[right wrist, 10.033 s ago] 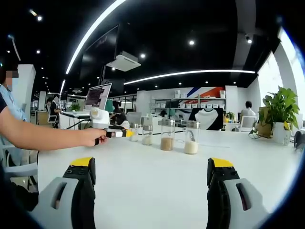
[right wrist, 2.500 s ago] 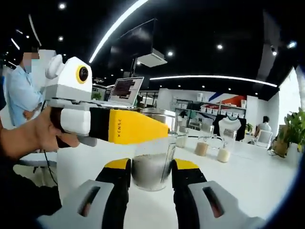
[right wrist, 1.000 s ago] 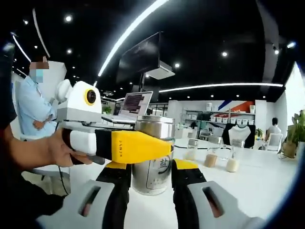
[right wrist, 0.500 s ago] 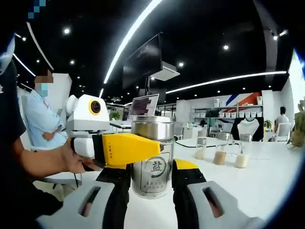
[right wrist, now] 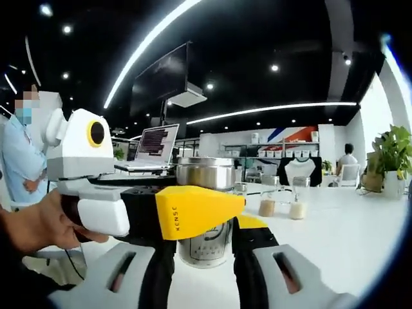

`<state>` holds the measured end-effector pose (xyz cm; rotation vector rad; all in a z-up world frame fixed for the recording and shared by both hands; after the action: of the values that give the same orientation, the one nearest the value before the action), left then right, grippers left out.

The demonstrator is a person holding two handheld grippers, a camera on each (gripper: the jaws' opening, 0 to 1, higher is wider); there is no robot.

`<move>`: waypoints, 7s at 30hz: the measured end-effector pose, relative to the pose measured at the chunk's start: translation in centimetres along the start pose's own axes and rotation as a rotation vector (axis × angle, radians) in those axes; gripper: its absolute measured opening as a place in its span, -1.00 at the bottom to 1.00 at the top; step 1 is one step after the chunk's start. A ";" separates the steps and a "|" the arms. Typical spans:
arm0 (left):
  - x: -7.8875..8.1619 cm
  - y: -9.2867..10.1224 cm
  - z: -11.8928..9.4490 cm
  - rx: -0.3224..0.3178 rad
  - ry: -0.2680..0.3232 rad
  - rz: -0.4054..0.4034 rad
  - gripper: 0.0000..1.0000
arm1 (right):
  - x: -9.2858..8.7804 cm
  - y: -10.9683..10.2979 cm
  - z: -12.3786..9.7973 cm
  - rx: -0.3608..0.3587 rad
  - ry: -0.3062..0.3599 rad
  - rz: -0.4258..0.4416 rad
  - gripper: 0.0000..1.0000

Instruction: Rotate the seasoning bottle until the label or dispensing opening points toward the visible target arrow and the bottle remains upright within the marked orientation range

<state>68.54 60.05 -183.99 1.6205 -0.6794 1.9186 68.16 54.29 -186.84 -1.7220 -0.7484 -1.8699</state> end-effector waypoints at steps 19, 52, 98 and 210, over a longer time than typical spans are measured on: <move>-0.7 0.4 -0.9 -0.231 -0.016 -0.053 -0.27 | -0.5 -0.1 -0.8 0.287 -0.019 -0.017 -0.35; -0.9 -0.4 -0.9 -0.179 -0.037 -0.040 -0.27 | -0.9 -0.1 -0.1 0.255 -0.009 -0.024 -0.34; -1.5 -3.4 -1.5 0.029 -0.061 0.013 -0.30 | -1.7 0.1 0.6 0.237 -0.063 -0.001 0.10; -4.5 -12.6 -6.2 0.269 -0.152 -0.067 0.99 | -2.2 7.3 -1.4 0.022 -0.078 -0.021 0.90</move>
<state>73.26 73.14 -188.96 1.9431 -0.4324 1.9172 72.29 48.02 -188.59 -1.7888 -0.8172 -1.8110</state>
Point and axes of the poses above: the point that each gripper's makers call its tool centre point, and the gripper's own axes: z roughly forward along the fingers, y roughly to its right, x roughly out of its top, the point moved 6 cm from there along -z, roughly backward along the fingers
